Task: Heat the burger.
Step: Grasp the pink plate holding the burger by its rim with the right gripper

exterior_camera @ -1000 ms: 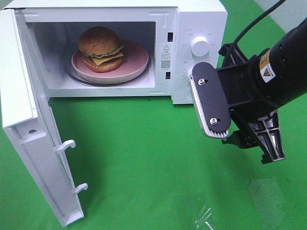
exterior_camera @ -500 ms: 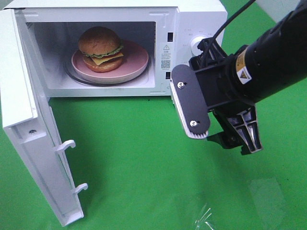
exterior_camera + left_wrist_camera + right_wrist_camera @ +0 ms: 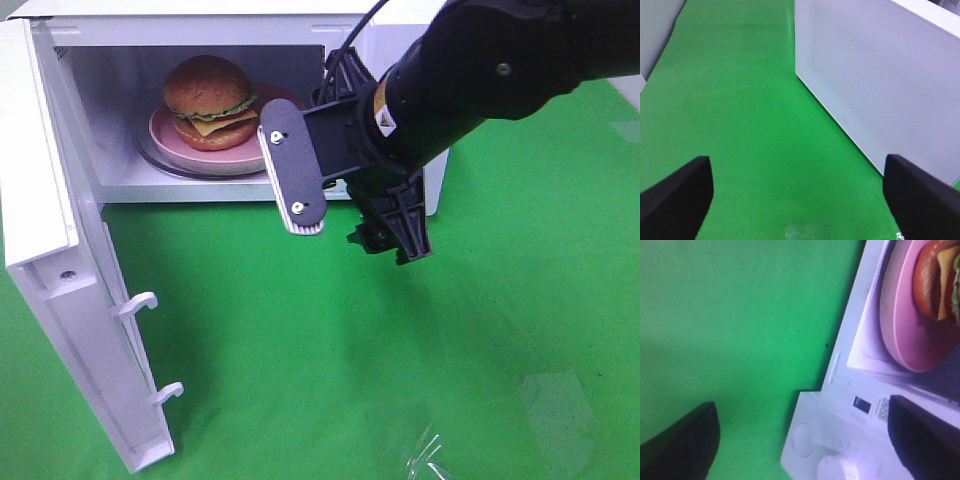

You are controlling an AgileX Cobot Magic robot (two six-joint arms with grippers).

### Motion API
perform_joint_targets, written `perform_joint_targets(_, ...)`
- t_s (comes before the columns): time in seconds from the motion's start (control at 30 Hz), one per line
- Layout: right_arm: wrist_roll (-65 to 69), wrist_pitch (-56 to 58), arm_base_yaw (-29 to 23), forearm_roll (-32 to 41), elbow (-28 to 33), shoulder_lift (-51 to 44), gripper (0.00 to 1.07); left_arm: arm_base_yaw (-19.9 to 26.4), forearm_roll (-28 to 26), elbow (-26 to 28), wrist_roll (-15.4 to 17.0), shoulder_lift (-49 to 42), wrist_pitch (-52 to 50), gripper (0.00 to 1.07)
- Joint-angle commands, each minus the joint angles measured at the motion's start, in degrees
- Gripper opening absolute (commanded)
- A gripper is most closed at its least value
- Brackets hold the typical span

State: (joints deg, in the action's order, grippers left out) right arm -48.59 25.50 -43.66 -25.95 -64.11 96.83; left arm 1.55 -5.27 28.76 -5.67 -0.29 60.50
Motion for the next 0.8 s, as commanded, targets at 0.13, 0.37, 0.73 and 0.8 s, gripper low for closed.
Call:
perform_joint_targets(0.13,0.8,-3.2,-0.6,-0.6,-4.4,5.0,0.87,0.2,-0.2,-0.1,0.1,-1.1,-0.7,0.85)
perform_joint_targets(0.37,0.8,-5.7,-0.5,-0.7,-10.8,11.8,0.86,0.2,-0.2,-0.1,0.1,-1.1,-0.7,0.85)
perform_joint_targets(0.73,0.2,-5.9,1.1,-0.5,-19.4,20.3,0.85,0.2,-0.2,-0.1,0.1,-1.1,-0.7,0.85)
perform_joint_targets(0.8,0.2,-5.8,1.6,-0.2,-21.0,21.9,0.84,0.2,-0.2,-0.1,0.1,-1.1,-0.7,0.85)
